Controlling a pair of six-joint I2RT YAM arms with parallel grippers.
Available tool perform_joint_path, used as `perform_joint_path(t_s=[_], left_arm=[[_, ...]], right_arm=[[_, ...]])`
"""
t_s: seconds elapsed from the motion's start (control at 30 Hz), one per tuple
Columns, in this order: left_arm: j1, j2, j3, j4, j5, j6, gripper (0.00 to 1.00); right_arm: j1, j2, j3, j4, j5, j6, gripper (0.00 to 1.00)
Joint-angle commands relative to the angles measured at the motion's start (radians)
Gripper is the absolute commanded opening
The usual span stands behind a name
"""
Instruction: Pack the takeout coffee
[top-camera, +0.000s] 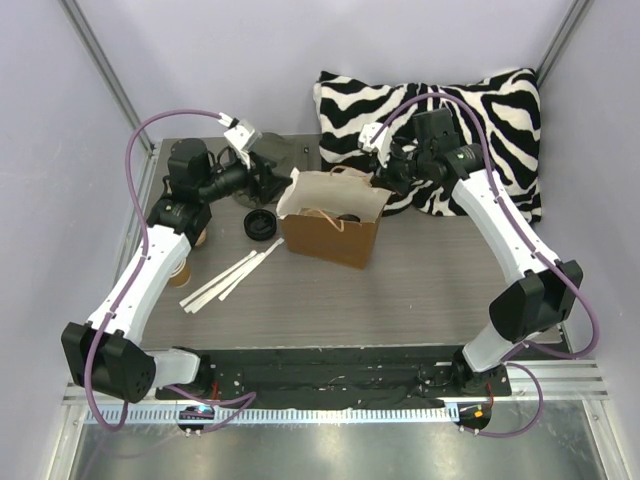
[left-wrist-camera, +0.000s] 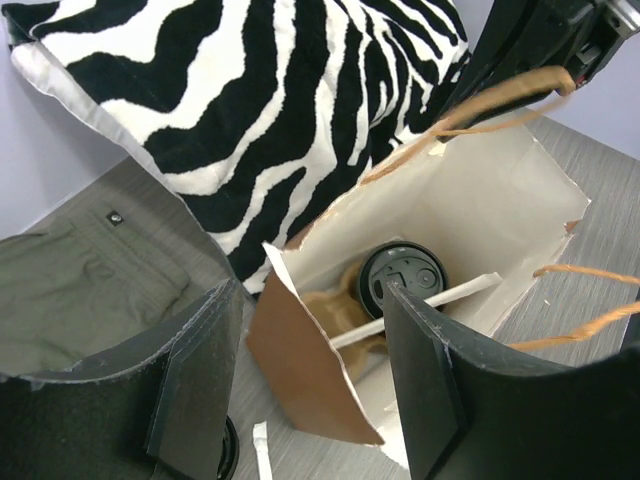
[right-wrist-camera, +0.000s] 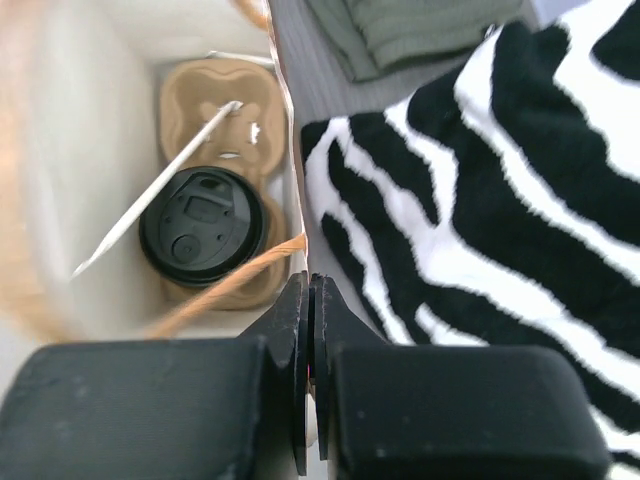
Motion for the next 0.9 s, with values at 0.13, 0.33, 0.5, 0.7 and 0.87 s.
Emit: perform_joint_path(t_s=[0.13,0.33,0.5,0.7,0.87], left_arm=[[0.007,-0.016,0.003,0.003,-0.017,-0.003,0.63],[0.007,0.02,0.073,-0.104,-0.094,-0.003,0.81],[0.016,0.049,0.132,-0.161,-0.122,-0.052,0.94],[0.041,0.072,0.226,-0.244,-0.181,-0.086,1.0],[0.078,0.211,0.543,-0.596,-0.29,-0.06,1.0]], right_arm=[[0.001,0.018,0.056,0.057,-0.089,-0.202,0.02],[0.001,0.049,0.111,0.063,-0.078,-0.178,0.3],[0.001,0.057,0.154,0.077,-0.071,-0.118,0.59],[0.001,0.021,0.2,0.135,-0.049,0.021,0.75],[-0.002,-0.038,0.208,0.192,0.007,0.182,0.84]])
